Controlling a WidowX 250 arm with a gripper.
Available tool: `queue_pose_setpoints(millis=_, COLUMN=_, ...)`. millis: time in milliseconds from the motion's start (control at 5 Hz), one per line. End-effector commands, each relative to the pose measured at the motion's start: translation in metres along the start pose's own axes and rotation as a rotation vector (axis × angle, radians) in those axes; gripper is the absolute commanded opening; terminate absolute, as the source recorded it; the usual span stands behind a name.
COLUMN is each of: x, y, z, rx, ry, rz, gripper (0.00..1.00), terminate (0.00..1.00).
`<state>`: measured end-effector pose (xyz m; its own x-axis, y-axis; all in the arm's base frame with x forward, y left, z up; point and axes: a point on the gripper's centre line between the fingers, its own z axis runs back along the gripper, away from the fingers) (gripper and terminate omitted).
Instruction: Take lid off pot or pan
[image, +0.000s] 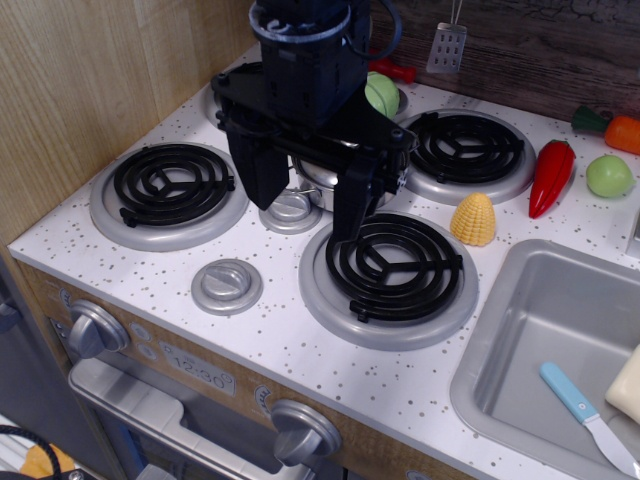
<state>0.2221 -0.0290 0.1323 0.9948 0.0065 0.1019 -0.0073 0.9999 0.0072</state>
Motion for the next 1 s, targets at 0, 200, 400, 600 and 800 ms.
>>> queue_pose_setpoints(millis=0, x=0.000, y=0.000, z=0.000, rx=0.000, ry=0.000, rz=0.000, gripper=1.00, terminate=0.00)
queue_pose_setpoints(millis=200, x=0.040, y=0.010, z=-0.009, rx=0.024, ry=-0.029, rz=-0.010, gripper=1.00, terminate=0.00)
queue_pose_setpoints(millis=400, x=0.073, y=0.020, z=-0.024, rx=0.020, ry=-0.038, rz=-0.020, gripper=1.00, terminate=0.00)
queue_pose_setpoints(millis=600, x=0.114, y=0.027, z=-0.034, rx=0.015, ry=-0.071, rz=-0.037, gripper=1.00, terminate=0.00)
queue_pose_setpoints(millis=800, x=0.132, y=0.035, z=-0.045, rx=0.019, ry=-0.096, rz=-0.085, gripper=1.00, terminate=0.00)
